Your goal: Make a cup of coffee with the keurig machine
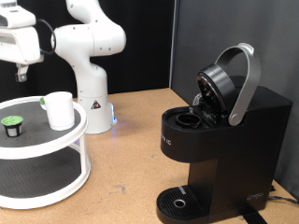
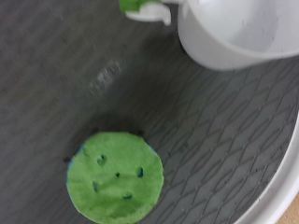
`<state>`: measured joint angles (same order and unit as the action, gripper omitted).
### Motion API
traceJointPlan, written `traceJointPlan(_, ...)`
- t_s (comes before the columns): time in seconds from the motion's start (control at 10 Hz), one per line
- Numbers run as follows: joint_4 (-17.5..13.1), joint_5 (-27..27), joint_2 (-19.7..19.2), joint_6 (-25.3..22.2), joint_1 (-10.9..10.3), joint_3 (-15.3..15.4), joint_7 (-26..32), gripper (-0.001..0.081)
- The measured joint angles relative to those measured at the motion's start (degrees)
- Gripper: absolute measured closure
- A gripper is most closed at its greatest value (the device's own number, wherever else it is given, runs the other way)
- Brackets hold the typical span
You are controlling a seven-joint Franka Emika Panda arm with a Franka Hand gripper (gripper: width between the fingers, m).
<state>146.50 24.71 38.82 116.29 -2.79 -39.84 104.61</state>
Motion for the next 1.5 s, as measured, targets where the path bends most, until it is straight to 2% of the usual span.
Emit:
traceJointPlan(0.3,2.86,0.21,-0.04,4.48,-0.18,-2.48,0.93,0.0003)
traceJointPlan(0.6,2.76,0.26,-0.04,4.06,-0.19,-2.69,3.16,0.0003)
traceJointPlan(0.8,4.17,2.22,-0.35,8.22,-0.17,-3.89,3.47,0.0003)
traceJointPlan(1.1,5.98,3.8,-3.12,11.54,-0.45,-5.37,4.95,0.0003)
traceJointPlan(1.5,8.91,4.96,-7.5,18.5,-0.69,-7.26,5.28,0.0003)
